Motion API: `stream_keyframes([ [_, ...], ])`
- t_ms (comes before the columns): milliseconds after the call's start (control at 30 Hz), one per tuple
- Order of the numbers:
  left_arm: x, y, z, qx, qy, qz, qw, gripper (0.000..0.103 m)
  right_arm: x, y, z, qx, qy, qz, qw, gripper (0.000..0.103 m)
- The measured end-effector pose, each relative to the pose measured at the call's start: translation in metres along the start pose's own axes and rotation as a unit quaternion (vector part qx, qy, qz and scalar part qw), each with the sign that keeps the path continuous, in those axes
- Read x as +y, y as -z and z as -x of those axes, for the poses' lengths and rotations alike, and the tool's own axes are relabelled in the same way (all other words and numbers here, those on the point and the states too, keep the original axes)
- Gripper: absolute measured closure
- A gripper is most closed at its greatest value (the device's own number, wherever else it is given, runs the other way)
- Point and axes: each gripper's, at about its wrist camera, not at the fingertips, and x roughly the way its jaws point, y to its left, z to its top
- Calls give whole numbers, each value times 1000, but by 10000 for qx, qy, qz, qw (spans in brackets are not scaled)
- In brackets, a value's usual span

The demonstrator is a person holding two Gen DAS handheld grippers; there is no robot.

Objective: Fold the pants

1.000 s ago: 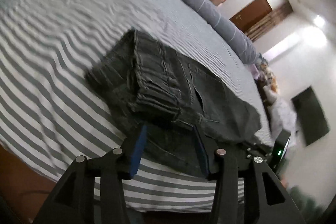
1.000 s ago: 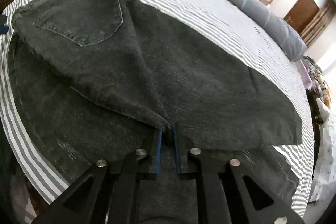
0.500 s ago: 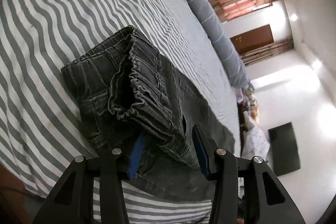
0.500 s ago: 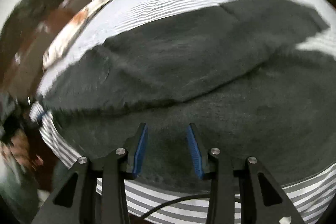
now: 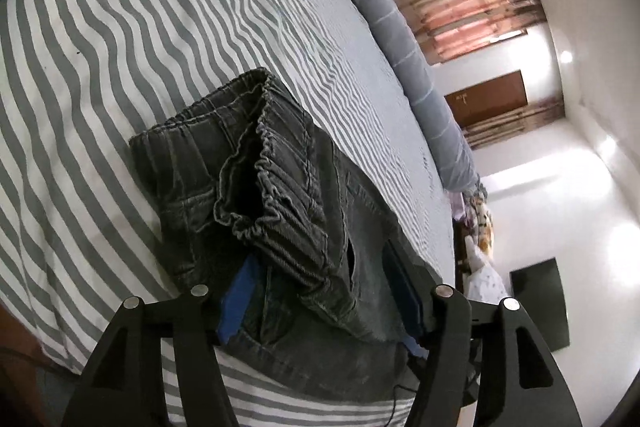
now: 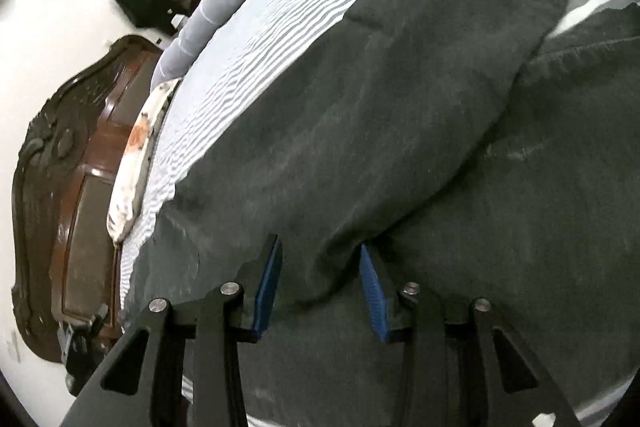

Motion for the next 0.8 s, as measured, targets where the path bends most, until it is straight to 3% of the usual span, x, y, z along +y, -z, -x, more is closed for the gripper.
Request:
stream_keyframes([
  [267, -2, 1, -10, -83, -472, -112, 9988, 44, -16, -19, -2, -99, 18, -142, 9998, 79],
  [333, -3, 0, -11, -115, -526, -137, 9985, 60, -18, -23, -3, -148, 61, -183, 9997, 89],
  [400, -5, -6, -14, -84, -695, -187, 9974, 85, -21, -26, -1, -173, 90, -174, 9997, 96],
  [433, -6, -9, -13, -84, -748, -201, 9970, 87, -19, -26, 1, -192, 110, -98, 9997, 98],
  [700, -30, -43, -12, 310, -1057, -1022, 9886, 91, 14, -8, 37, -404, 231, 605, 9971, 99],
  [800, -32, -53, -12, 488, -1235, -1405, 9811, 91, 31, 13, 48, -362, 377, 1021, 9934, 99],
])
